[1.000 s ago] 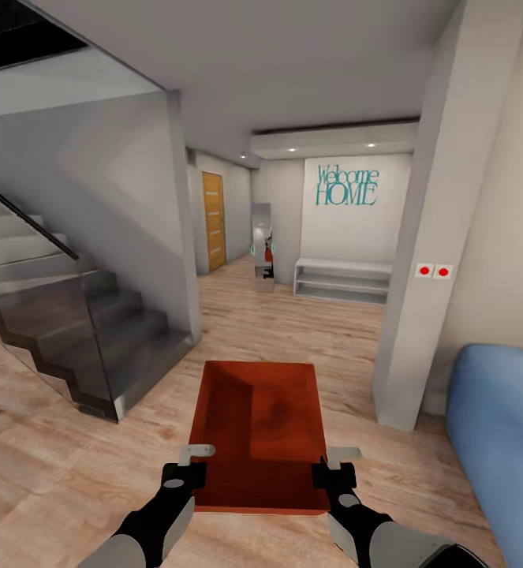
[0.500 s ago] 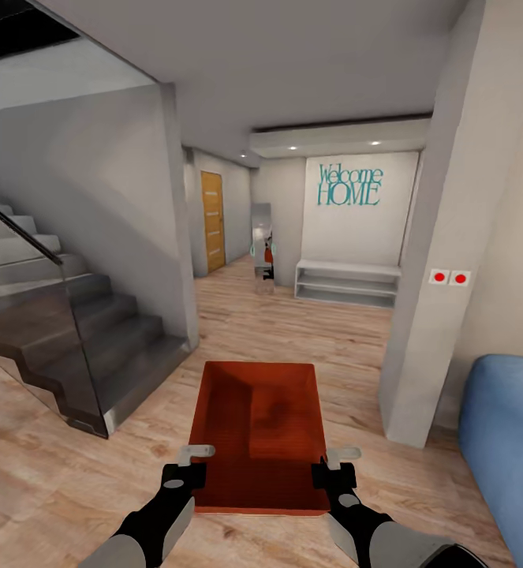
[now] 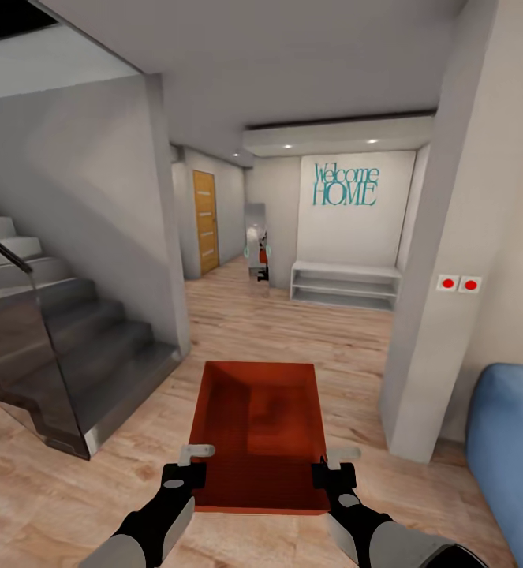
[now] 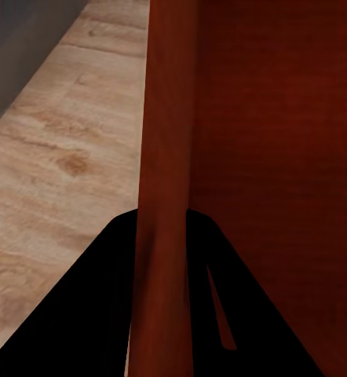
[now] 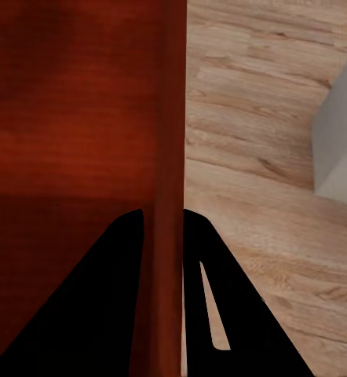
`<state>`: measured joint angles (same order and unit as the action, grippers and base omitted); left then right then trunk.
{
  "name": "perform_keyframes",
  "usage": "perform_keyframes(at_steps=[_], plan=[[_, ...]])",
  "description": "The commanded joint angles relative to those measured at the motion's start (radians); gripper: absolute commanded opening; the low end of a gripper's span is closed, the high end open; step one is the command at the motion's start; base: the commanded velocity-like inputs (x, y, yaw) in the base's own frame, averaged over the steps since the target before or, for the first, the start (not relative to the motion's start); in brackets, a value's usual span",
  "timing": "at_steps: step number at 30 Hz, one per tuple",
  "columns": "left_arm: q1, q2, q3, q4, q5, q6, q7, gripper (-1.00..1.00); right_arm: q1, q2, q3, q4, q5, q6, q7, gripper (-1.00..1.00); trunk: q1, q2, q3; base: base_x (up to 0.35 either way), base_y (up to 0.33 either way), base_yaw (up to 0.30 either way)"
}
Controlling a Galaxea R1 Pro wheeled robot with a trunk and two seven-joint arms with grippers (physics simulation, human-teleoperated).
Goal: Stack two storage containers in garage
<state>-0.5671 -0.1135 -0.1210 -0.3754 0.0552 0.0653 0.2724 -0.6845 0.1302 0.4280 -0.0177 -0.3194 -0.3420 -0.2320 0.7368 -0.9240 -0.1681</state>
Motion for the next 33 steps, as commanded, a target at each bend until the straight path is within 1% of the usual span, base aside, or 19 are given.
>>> perform_keyframes(at_steps=[1,33], plan=[[0.000,0.005,0.076,0.000,0.003,0.008,0.025,-1.00,-0.001,0.000,-0.049,-0.004,0.007,-0.005,-0.003,-1.00,0.001,-0.001,-0.001,0.322,0.000,-0.003],[0.000,0.003,0.076,0.000,0.003,0.008,0.025,-1.00,-0.001,0.000,-0.049,-0.004,0.007,-0.005,-0.003,-1.00,0.001,-0.001,-0.001,0.322,0.000,0.000]])
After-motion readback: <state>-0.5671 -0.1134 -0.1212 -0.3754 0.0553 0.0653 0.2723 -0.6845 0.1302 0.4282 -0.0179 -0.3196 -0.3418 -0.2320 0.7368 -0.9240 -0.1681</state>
